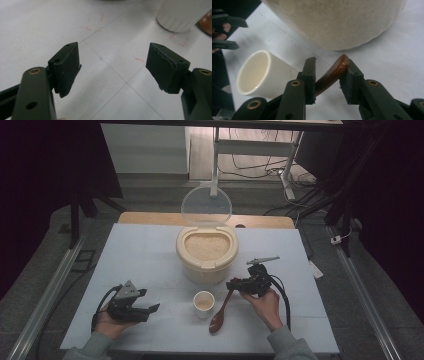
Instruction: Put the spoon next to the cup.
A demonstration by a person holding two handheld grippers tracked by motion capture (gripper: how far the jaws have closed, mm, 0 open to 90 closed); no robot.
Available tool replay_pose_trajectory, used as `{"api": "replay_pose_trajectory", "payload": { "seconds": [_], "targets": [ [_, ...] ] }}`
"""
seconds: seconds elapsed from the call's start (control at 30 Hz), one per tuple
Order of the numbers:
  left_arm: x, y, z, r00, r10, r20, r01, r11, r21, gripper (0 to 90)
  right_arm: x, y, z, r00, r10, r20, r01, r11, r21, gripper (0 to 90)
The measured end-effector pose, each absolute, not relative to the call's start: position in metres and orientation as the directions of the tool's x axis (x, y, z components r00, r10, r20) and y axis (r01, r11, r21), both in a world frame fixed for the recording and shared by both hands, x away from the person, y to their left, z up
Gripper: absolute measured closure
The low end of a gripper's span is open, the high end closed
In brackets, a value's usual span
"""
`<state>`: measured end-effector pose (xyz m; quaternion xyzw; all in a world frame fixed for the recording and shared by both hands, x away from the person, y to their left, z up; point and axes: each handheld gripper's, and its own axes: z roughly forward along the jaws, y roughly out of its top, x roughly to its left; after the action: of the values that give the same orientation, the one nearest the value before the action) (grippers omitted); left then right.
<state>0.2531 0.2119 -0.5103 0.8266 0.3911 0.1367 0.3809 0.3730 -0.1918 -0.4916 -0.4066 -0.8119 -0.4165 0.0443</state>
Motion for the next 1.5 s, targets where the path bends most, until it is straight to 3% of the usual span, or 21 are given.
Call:
{"api": "replay_pose_trajectory", "payload": {
  "seconds": [0.43, 0.77, 1.03, 1.5],
  "targets": [
    [0.253, 0.211, -0.511, 0.658, 0.749, -0.072, 0.542, -0.406, 0.736, 26.5, 0.375, -0.177, -0.514, -0.672, 0.701, 0.238, 0.664, 0.429, 0.612, 50.6],
    [0.253, 0.211, -0.511, 0.66, 0.748, -0.071, 0.542, -0.409, 0.734, 26.4, 0.373, -0.179, -0.515, -0.652, 0.733, 0.193, 0.65, 0.409, 0.641, 42.8],
    [0.253, 0.212, -0.511, 0.659, 0.748, -0.072, 0.541, -0.406, 0.736, 26.4, 0.367, -0.198, -0.503, -0.638, 0.747, 0.186, 0.618, 0.354, 0.702, 42.0],
    [0.253, 0.213, -0.511, 0.656, 0.751, -0.075, 0.543, -0.401, 0.738, 26.3, 0.323, -0.249, -0.487, -0.745, 0.651, 0.145, 0.495, 0.395, 0.774, 42.9]
  ]
}}
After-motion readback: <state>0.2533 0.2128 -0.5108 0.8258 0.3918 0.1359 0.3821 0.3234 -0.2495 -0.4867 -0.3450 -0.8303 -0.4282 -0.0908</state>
